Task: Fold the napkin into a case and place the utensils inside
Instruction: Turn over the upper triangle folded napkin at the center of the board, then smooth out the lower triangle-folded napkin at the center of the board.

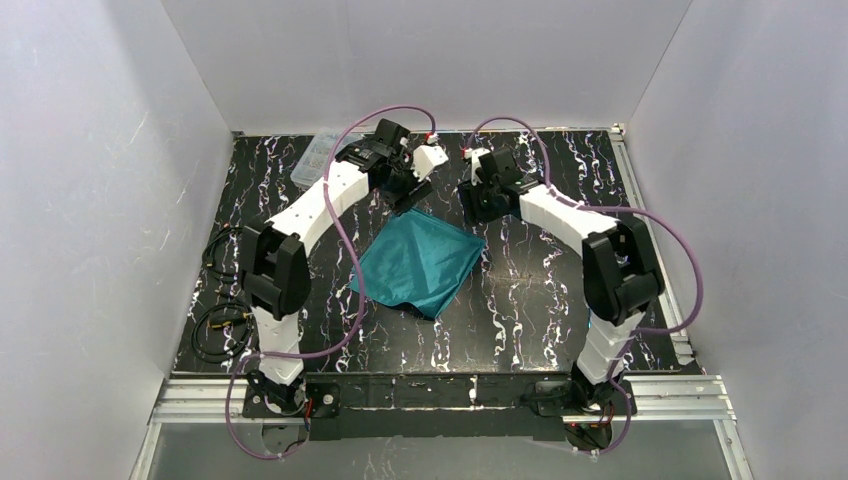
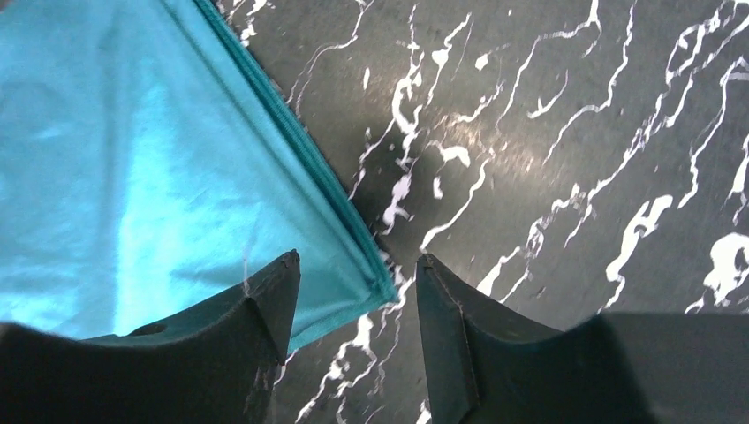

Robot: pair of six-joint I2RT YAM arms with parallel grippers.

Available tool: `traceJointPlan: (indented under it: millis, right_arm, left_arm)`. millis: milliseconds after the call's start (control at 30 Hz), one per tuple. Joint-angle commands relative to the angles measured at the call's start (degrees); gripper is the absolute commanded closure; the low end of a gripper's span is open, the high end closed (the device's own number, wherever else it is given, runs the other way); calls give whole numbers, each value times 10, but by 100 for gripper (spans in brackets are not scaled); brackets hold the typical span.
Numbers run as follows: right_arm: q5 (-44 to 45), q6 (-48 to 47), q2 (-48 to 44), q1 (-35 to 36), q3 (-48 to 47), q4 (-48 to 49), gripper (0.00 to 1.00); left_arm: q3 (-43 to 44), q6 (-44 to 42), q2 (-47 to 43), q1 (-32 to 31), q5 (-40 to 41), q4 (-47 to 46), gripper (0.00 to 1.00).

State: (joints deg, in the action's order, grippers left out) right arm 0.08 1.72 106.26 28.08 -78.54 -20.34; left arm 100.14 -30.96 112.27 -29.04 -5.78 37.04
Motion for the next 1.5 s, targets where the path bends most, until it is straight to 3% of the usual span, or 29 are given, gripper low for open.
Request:
traceJointPlan:
  millis: [0, 133, 300, 700, 1200, 1467]
  right_arm:
    - [-35, 92, -75, -3, 50, 5, 43]
    - [-63, 169, -118, -2, 135, 41, 48]
    - [-102, 237, -129, -14, 195, 93, 48]
    - [-175, 279, -67, -49, 193, 160, 52]
    - [-143, 272, -53, -49, 185, 134, 51]
    - [-138, 269, -41, -50, 174, 138, 51]
  left_arm:
    - [-13, -21, -16, 12, -45, 58, 44]
    - [7, -11, 17, 29, -60, 81, 61]
    - [20, -1, 46, 35, -55, 81, 67]
    - [52, -1, 92, 43, -48, 83, 70]
    - [73, -1, 119, 44, -50, 85, 84]
    - [85, 3, 132, 44, -47, 86, 77]
